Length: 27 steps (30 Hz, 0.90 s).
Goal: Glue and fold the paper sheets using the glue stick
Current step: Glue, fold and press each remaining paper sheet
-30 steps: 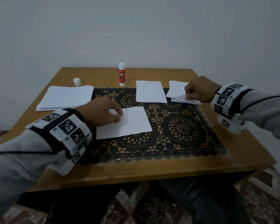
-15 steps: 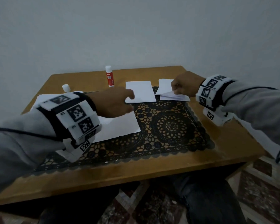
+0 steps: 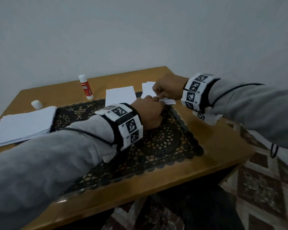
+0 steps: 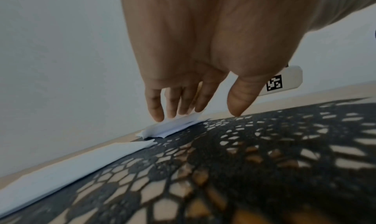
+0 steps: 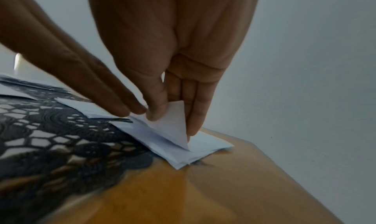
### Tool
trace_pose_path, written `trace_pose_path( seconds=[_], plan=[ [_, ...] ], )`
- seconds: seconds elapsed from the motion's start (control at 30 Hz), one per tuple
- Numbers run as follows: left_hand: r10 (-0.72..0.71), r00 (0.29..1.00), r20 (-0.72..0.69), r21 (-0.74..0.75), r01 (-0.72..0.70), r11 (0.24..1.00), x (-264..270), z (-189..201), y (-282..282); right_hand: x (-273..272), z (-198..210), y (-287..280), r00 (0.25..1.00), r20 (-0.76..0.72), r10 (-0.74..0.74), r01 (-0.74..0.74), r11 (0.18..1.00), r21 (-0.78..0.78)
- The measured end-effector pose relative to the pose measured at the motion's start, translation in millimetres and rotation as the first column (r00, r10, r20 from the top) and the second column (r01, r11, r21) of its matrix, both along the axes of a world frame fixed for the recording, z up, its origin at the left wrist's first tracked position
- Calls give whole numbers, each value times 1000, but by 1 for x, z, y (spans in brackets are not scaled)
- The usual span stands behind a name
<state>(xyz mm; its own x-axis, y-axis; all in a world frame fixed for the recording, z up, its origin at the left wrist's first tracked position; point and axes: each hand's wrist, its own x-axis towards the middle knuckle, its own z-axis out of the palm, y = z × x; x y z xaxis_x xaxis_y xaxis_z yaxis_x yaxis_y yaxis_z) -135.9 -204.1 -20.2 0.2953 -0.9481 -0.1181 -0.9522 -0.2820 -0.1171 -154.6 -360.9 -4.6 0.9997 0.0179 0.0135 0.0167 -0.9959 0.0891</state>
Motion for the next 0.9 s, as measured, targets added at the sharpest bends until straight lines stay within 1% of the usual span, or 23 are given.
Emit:
trace_pose_path(
  seconds=[0.1, 0.17, 0.23, 0.33, 0.43, 0.53, 0.6, 0.67, 0.8, 0.9],
  plan=[
    [-17, 999, 42, 3, 17, 1000, 3, -5, -6, 3, -2, -5, 1000, 1, -29, 29, 998, 49],
    [-7, 998, 64, -2, 7, 1000, 3, -9, -11, 3, 0, -6, 999, 16, -40, 38, 995, 93],
    [10, 997, 71, -13, -10, 1000, 3, -13, -14, 1, 3, -6, 998, 39, -47, 42, 994, 103],
    [50, 998, 24, -24, -49, 999, 2, -15, -17, -1, 10, -10, 993, 98, -71, 61, 993, 101],
    [83, 995, -54, 1, -83, 997, 3, -11, -18, -4, 21, -13, 982, 163, -96, 77, 990, 120],
    [113, 989, -96, 16, -112, 994, 3, -8, -19, -5, 29, -17, 964, 235, -125, 94, 986, 139],
    [123, 986, -112, 18, -122, 992, 3, -9, -20, -4, 33, -19, 939, 306, -159, 114, 980, 162],
    [127, 984, -123, 2, -128, 992, 5, -10, -20, -4, 37, -18, 903, 393, -173, 99, 974, 203],
    [151, 971, -188, -56, -164, 985, 12, -10, -17, -9, 50, -9, 794, 569, -215, 25, 946, 323],
    [217, 953, -212, -130, -248, 960, 14, 1, -8, -14, 63, 7, 737, 621, -267, -22, 909, 416]
  ],
)
